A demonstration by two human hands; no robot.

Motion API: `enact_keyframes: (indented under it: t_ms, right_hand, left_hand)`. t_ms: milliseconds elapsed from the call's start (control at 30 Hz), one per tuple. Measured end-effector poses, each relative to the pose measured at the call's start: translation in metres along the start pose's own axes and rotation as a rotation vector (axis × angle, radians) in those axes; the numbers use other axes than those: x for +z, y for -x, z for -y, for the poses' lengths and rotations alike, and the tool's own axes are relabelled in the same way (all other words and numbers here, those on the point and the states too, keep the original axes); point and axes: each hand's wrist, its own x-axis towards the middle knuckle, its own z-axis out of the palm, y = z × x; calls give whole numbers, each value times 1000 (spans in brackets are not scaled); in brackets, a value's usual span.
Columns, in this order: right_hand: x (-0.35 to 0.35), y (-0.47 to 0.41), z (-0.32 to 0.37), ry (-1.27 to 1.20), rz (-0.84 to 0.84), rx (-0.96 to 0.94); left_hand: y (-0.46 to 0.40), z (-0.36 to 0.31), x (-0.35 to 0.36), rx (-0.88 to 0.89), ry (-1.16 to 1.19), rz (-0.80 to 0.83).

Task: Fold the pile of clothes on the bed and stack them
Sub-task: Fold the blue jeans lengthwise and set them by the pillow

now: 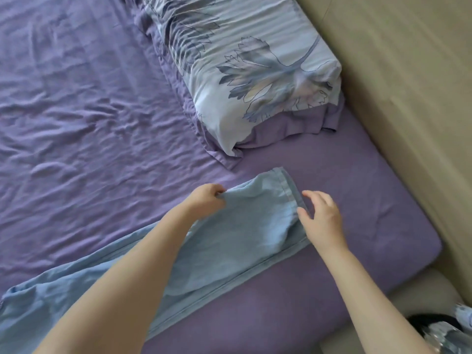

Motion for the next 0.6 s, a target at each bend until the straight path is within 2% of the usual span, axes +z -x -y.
enact_keyframes:
  t_ms: [300, 333, 400, 500, 600]
  right_hand:
    - [40, 46, -16, -324, 96, 316]
    - [44, 48, -15, -430, 111, 379]
    - [51, 51, -9, -698, 106, 491]
    - [58, 54, 6, -1080, 49, 603]
    - [55, 53, 20, -1371, 44, 732]
  left_hand:
    - [-31, -74, 37, 123, -64, -43]
    - [-30, -80, 38, 127, -17, -48]
    - [-26, -89, 35, 103, 220, -7]
    - [-14, -99, 22, 29, 597, 185]
    - [-6, -104, 6, 46, 657, 327]
